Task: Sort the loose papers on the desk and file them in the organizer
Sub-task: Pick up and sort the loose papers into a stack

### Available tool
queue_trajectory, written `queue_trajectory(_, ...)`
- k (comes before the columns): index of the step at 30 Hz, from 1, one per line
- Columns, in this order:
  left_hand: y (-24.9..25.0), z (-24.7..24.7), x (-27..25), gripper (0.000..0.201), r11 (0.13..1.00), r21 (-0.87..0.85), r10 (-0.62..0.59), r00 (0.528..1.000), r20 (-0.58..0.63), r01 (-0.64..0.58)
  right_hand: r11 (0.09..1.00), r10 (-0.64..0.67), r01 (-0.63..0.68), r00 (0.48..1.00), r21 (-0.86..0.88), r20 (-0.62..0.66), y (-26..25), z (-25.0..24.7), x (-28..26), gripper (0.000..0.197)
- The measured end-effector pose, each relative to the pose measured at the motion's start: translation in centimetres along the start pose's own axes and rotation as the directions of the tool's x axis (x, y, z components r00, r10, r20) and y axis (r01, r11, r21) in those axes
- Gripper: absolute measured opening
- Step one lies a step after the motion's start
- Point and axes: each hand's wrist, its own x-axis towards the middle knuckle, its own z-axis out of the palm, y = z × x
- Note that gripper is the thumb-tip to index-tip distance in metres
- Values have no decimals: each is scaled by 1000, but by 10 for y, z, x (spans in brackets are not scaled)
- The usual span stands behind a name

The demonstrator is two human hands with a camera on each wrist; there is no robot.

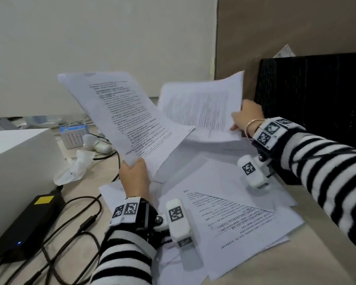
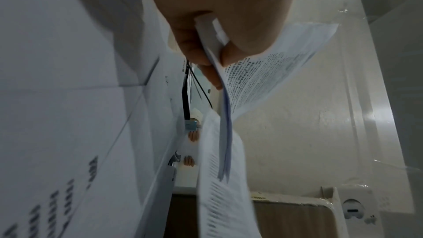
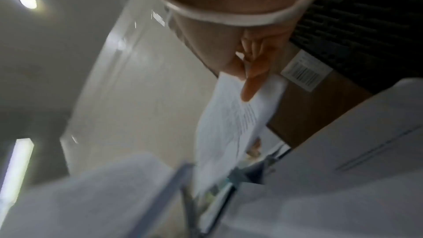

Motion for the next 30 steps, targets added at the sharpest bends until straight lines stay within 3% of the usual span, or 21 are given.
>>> queue_trajectory(2,3,-1,-4,38,1000,-2,2,1000,-12,-2,915,87,-64,995,399,-39,-2,-19,-26,16)
queue_trajectory(5,2,-3,-7,47,1000,11,28,1000,-15,-28,519,165,-207,976,829,140,1,-35,-75,16)
queue_trajectory(7,1,-5,-9,49,997,68,34,999,12,-35,300,188,-286,953,910,238,4,-38,-106,23)
queue_trajectory(10,1,-1,-16,26,982,186,10,993,118,-32,199,165,-332,939,922,302,14,-32,-133,27)
queue_trajectory(11,3,1,-19,28,977,211,3,986,166,-39,188,141,-352,934,917,330,15,-28,-140,28)
queue_trajectory(13,6,6,-26,40,975,217,-14,969,247,-42,212,85,-408,913,888,399,17,-23,-150,27)
queue_trajectory(15,8,10,-32,39,980,198,-89,944,319,26,198,46,-476,878,857,476,17,-20,-154,22)
queue_trajectory(17,12,15,-38,48,977,184,-181,887,425,111,202,20,-541,836,816,549,17,-15,-156,22)
queue_trajectory(19,12,18,-43,54,977,162,-200,839,506,136,278,23,-571,808,772,589,19,-11,-159,22)
queue_trajectory(21,10,20,-46,43,979,163,-190,826,530,121,314,12,-583,792,749,611,19,-11,-161,9)
queue_trajectory(23,5,20,-47,32,978,195,-169,824,541,73,429,44,-567,790,703,611,22,-12,-161,16)
queue_trajectory(26,2,18,-45,24,972,235,-129,830,543,-3,618,205,-450,884,644,420,35,-14,-152,19)
queue_trajectory(28,4,16,-44,20,971,238,-102,841,531,-33,666,279,-352,935,658,217,46,-18,-144,44)
queue_trajectory(30,8,15,-47,19,976,215,-88,842,532,-33,722,296,-314,945,616,135,53,-25,-141,62)
